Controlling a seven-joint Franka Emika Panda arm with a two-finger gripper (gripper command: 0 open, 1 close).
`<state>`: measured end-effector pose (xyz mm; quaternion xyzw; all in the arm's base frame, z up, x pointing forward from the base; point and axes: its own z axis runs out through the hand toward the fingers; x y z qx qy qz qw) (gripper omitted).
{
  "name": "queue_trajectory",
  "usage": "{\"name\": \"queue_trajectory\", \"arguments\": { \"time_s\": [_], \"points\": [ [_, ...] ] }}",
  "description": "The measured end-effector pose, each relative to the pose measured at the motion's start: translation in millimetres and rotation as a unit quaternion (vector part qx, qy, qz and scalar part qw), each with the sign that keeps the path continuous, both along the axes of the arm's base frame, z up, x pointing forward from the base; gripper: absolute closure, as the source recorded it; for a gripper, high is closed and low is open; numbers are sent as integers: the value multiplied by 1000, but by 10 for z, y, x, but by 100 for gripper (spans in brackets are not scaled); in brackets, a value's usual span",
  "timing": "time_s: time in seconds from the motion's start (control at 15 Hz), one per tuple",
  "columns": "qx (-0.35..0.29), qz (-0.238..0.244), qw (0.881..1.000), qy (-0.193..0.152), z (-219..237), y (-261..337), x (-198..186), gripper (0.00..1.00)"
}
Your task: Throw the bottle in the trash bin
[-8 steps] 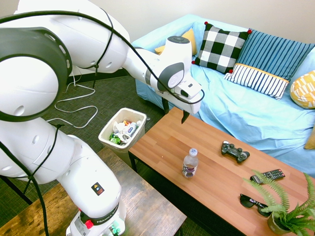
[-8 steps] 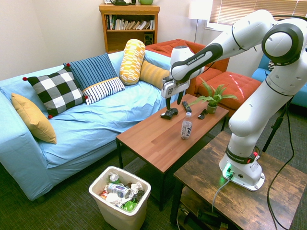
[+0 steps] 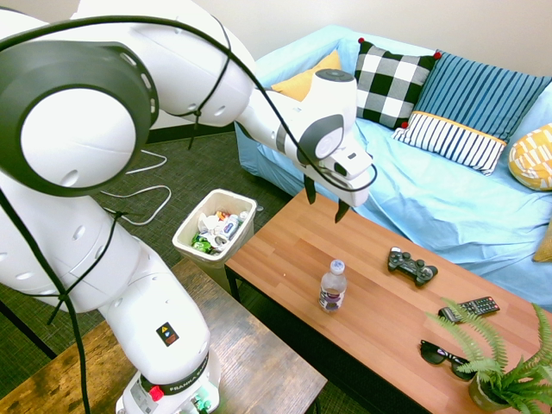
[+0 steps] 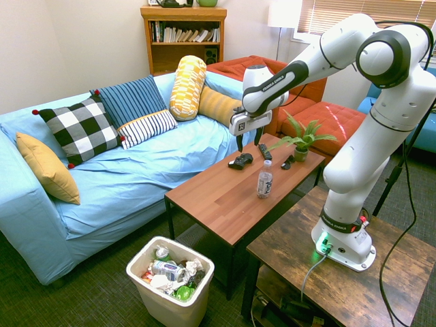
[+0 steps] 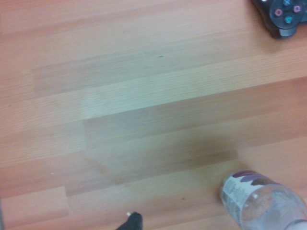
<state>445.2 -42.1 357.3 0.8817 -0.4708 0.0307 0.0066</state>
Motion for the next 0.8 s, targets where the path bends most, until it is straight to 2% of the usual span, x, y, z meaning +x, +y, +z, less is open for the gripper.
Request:
{"name": "queue_trajectory", "arguments": {
  "time_s": [0.47, 0.8],
  "points": [
    [-14, -62, 997, 35, -551, -483, -69, 0],
    [-12, -83, 995, 57, -887, -707, -193, 0]
  ]
}}
